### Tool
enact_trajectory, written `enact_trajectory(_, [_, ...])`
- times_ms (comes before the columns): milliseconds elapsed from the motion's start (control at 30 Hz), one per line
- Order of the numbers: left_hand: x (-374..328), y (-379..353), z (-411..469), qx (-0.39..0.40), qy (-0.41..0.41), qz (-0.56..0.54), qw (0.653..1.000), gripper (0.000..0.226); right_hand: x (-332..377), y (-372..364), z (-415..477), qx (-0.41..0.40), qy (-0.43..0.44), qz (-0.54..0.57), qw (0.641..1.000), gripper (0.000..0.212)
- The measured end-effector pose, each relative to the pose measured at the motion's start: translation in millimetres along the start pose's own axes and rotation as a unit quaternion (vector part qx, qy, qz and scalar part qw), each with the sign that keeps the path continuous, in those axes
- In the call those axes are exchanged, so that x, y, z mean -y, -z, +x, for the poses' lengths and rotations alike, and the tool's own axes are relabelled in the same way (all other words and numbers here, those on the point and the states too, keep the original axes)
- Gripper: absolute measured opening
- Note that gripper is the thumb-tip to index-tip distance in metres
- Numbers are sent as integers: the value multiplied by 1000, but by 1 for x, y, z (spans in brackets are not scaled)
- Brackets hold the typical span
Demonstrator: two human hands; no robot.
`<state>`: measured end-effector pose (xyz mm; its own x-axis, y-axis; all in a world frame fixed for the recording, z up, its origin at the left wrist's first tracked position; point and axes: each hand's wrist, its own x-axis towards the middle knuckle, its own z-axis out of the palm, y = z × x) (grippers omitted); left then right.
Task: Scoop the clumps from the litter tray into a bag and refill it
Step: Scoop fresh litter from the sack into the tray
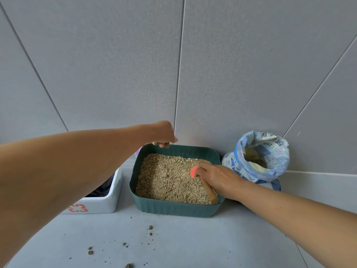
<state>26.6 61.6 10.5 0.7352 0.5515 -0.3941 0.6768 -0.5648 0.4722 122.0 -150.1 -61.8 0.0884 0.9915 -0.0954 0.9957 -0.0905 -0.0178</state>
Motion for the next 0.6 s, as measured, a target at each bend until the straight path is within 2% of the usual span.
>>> enact_trajectory(100, [5, 3, -3, 2, -2, -10, 1000, 25, -3, 1, -1, 8, 1, 2, 1000, 41])
enact_trajectory(233, [17, 9, -6, 9, -2, -15, 1000, 22, 2, 6, 6, -44, -19, 36, 998, 29])
enact_trajectory(400, [36, 21, -15, 13, -19, 27, 999, 27, 19, 19, 24, -80, -1, 51, 995, 29])
enact_trajectory(600, [67, 42, -28, 7, -35, 101, 994, 27, 46, 44, 62, -124, 0, 57, 991, 18])
